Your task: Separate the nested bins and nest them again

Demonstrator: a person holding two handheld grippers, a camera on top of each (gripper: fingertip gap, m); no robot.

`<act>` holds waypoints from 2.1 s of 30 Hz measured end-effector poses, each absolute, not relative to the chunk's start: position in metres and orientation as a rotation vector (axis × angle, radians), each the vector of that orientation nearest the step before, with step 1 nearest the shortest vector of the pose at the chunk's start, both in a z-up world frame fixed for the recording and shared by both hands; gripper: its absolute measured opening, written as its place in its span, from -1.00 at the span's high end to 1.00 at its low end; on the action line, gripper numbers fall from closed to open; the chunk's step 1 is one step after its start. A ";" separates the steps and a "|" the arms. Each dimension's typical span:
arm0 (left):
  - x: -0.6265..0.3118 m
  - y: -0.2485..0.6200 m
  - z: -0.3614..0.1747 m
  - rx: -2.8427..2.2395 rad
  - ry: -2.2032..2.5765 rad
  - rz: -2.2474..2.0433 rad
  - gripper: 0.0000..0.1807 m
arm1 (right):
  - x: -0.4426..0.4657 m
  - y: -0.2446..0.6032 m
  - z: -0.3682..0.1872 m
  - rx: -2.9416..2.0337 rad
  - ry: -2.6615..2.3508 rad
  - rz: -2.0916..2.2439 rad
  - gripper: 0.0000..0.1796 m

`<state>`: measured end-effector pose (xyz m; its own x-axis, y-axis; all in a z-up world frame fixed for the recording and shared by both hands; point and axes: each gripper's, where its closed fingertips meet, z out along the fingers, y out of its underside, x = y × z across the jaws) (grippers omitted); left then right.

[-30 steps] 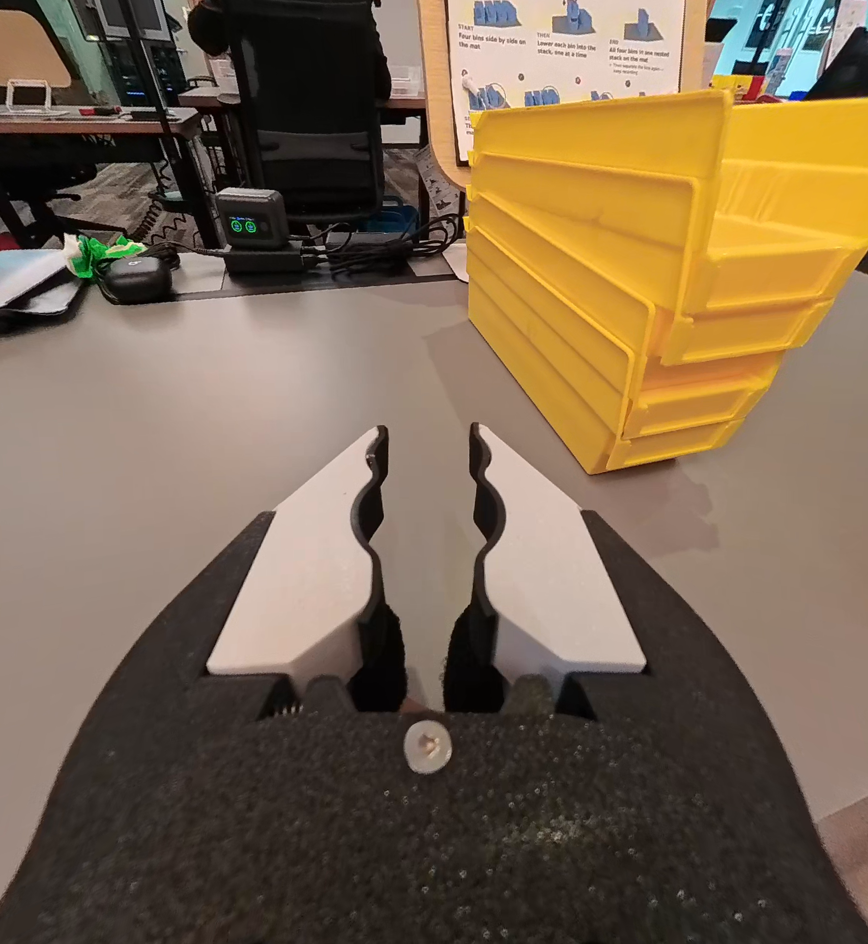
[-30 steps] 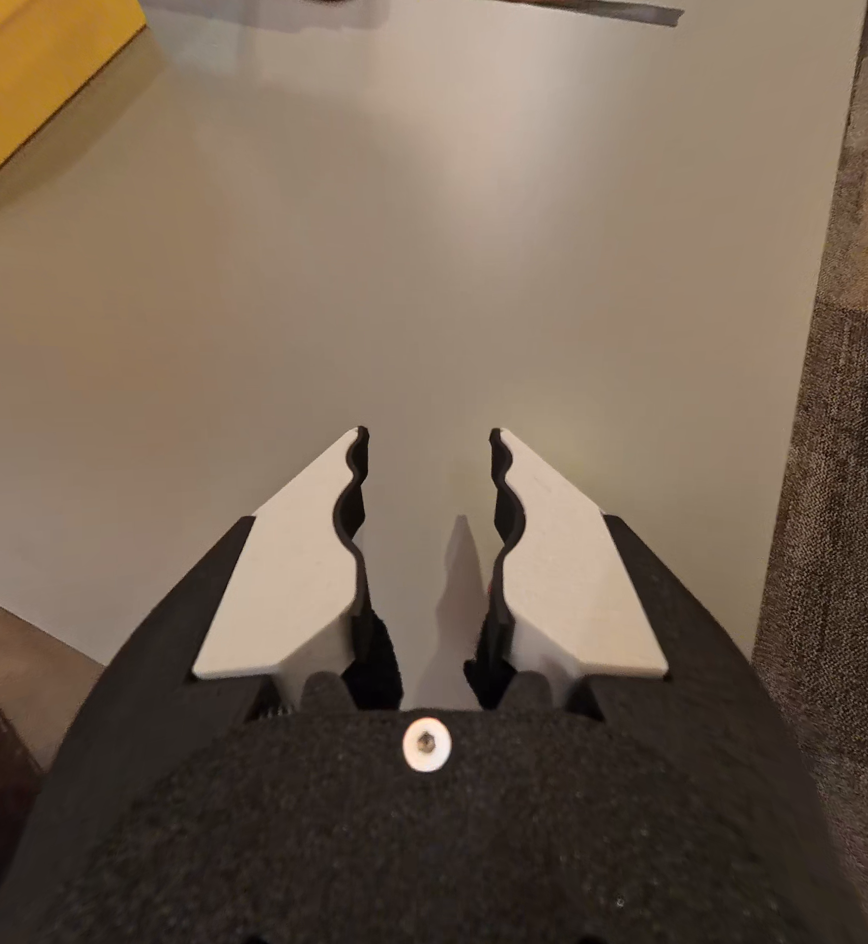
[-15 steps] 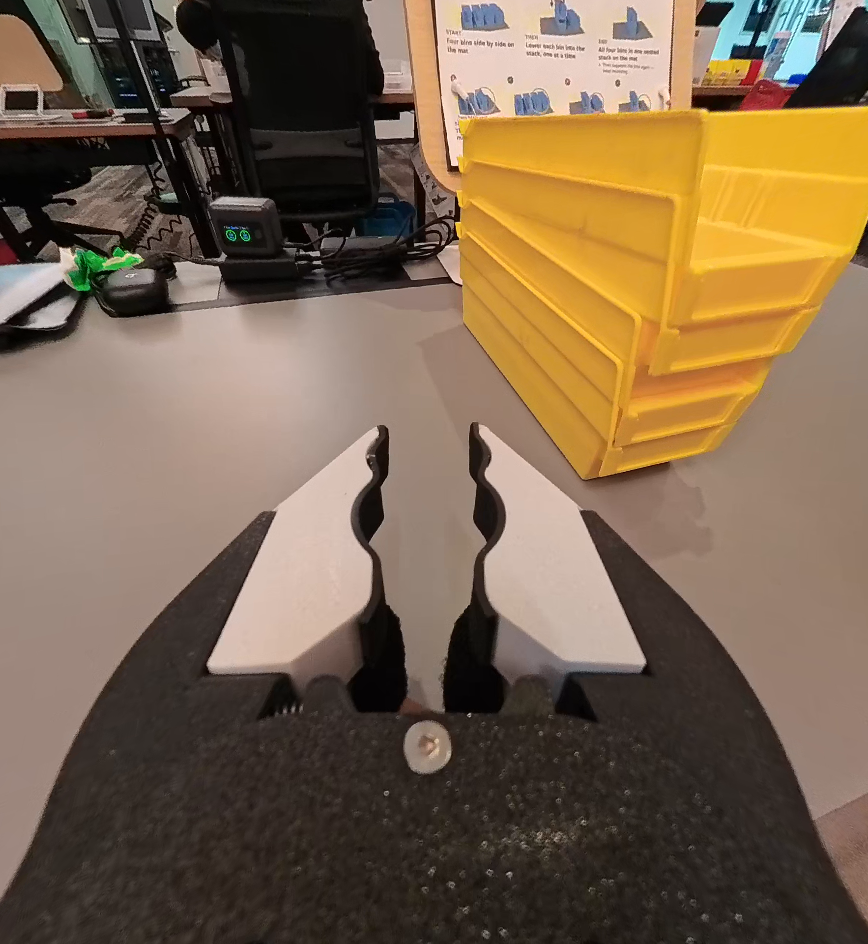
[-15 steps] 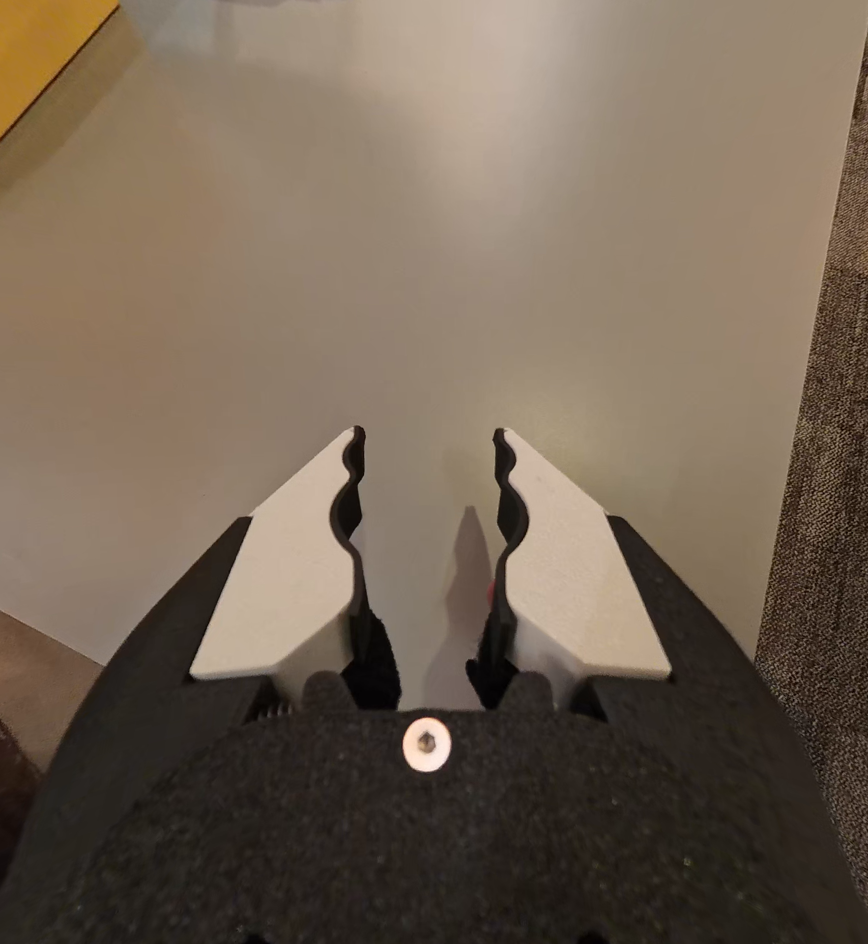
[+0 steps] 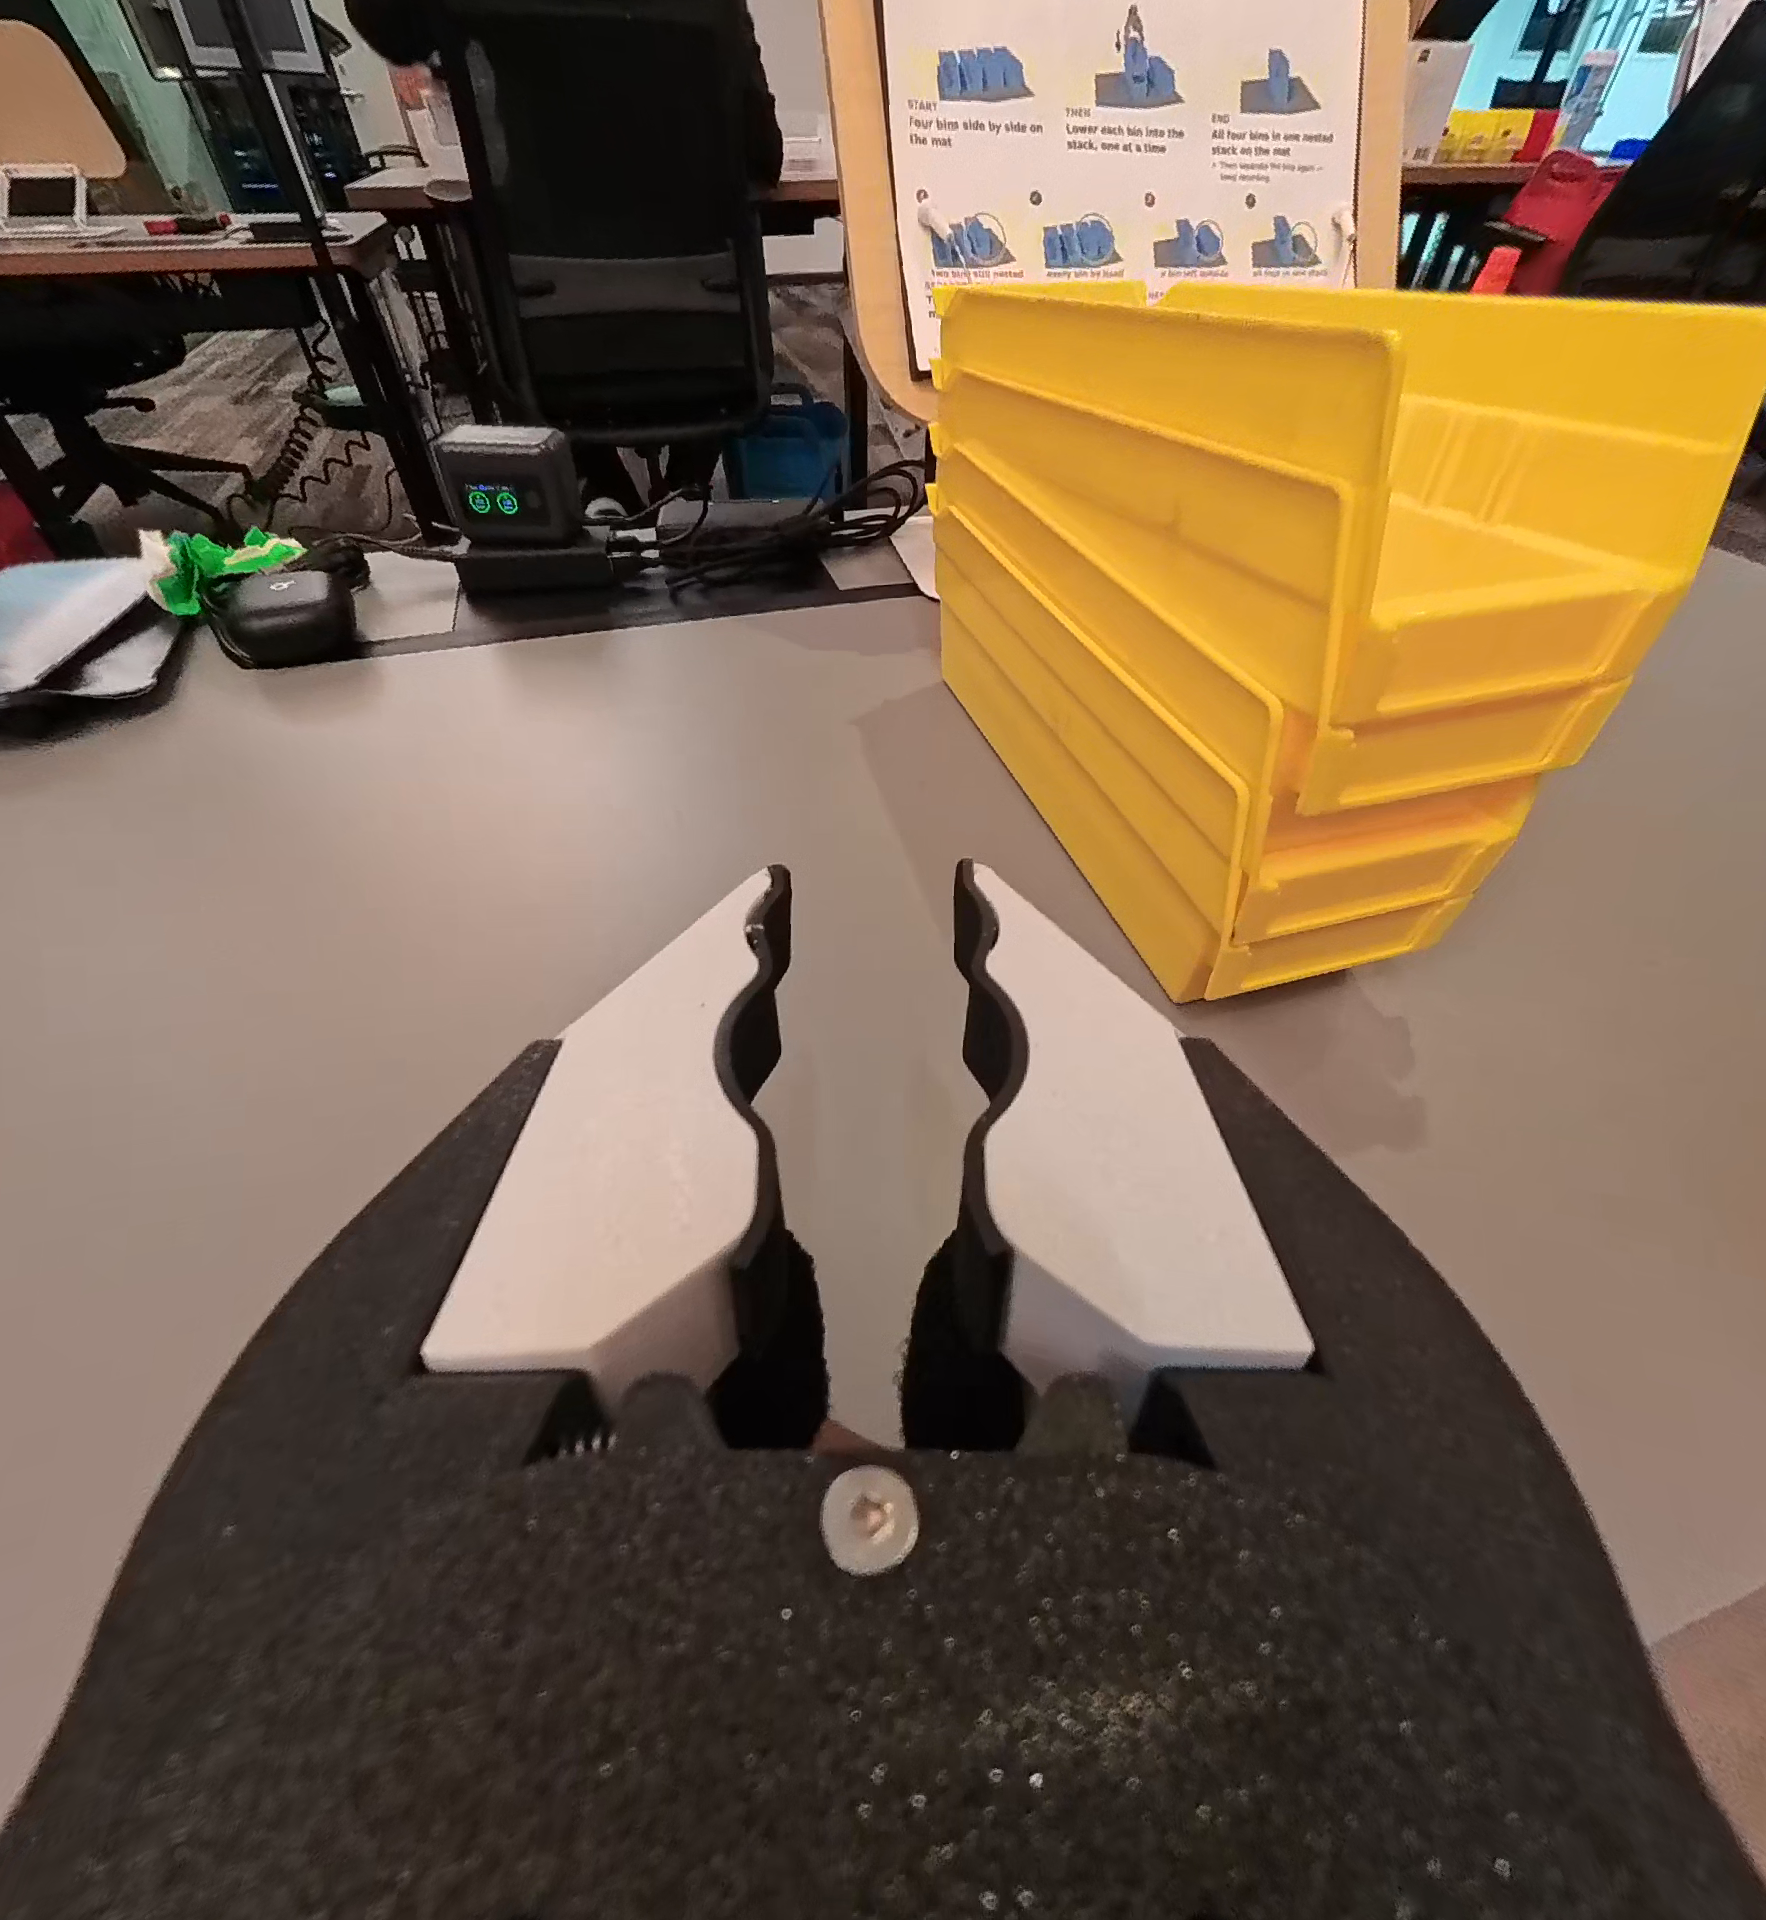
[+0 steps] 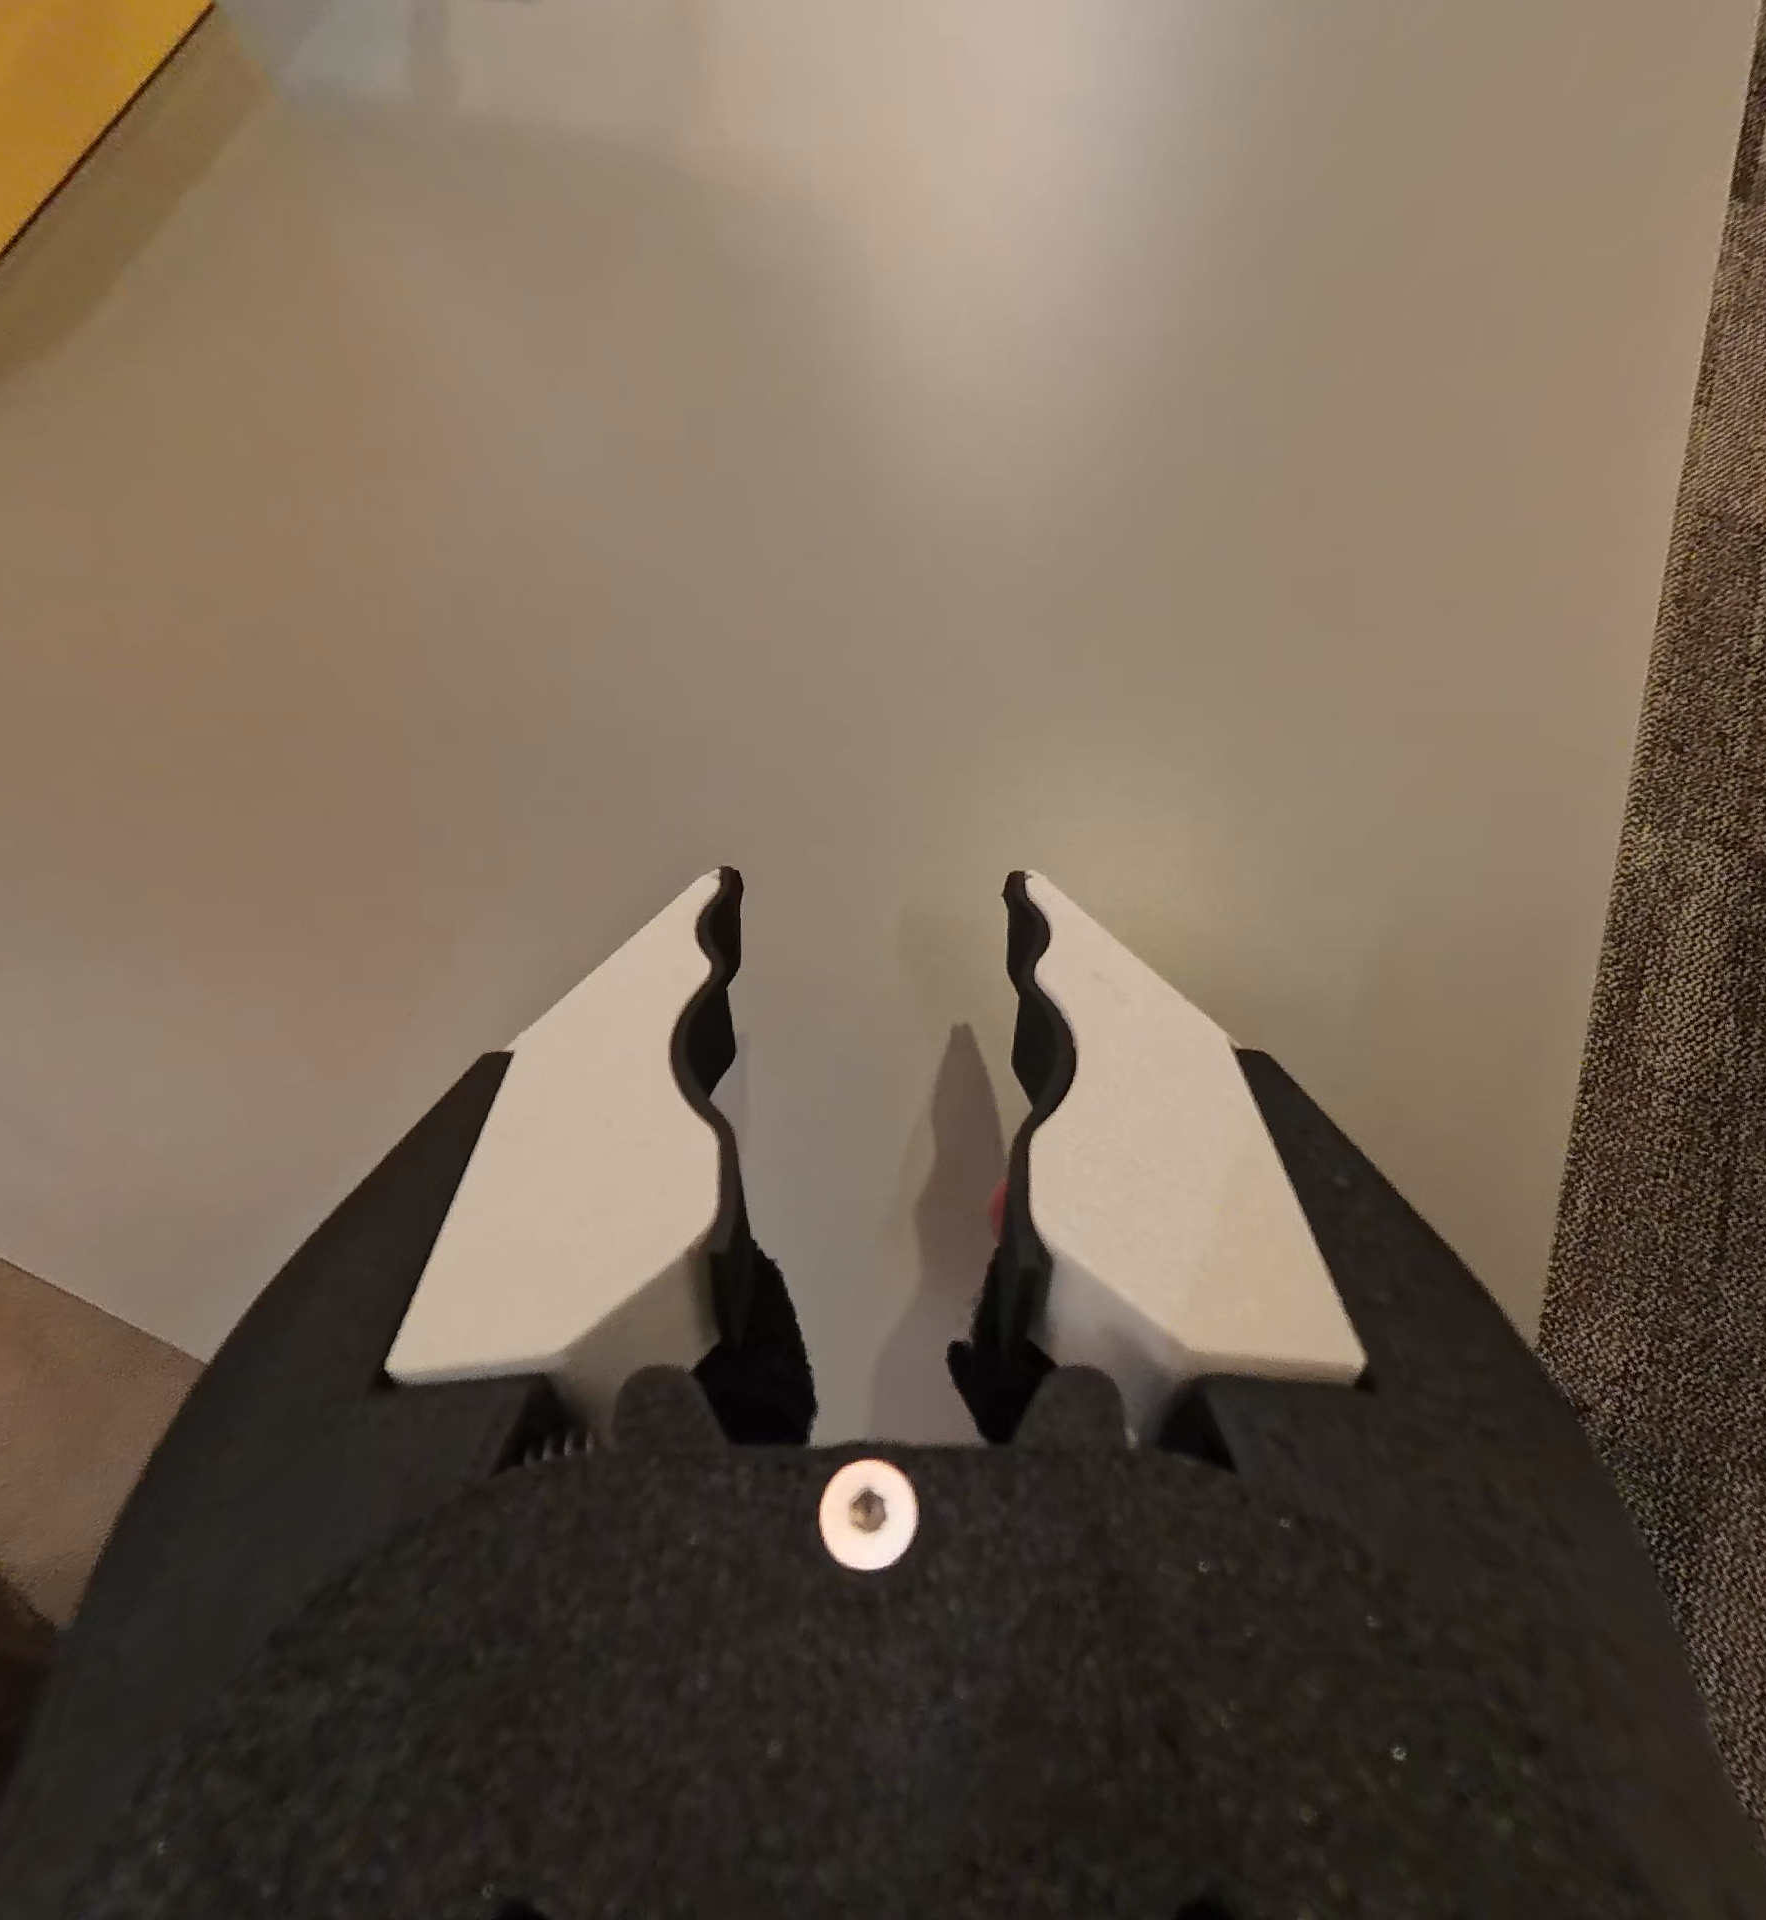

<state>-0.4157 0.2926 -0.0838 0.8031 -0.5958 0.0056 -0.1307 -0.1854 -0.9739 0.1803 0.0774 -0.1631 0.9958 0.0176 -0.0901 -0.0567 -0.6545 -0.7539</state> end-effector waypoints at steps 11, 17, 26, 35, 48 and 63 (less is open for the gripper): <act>-0.418 0.294 -0.085 -1.742 0.555 -0.466 0.68 | 0.185 0.078 -0.164 -2.216 0.093 0.103 0.43; -0.418 0.292 -0.094 -1.764 0.575 -0.456 0.68 | 0.187 0.078 -0.166 -2.208 0.117 0.122 0.43; -0.437 0.290 -0.096 -1.784 0.520 -0.443 0.68 | 0.200 0.079 -0.168 -2.225 0.164 0.172 0.43; -0.432 0.286 -0.098 -1.789 0.541 -0.440 0.68 | 0.125 0.110 -0.122 -2.039 0.050 0.178 0.43; -0.395 0.264 -0.092 -1.719 0.637 -0.474 0.65 | -0.157 0.161 -0.083 -1.680 -0.169 0.413 0.41; -0.362 0.244 -0.093 -1.762 0.660 -0.584 0.45 | -0.170 0.126 -0.122 -1.865 -0.349 0.288 0.40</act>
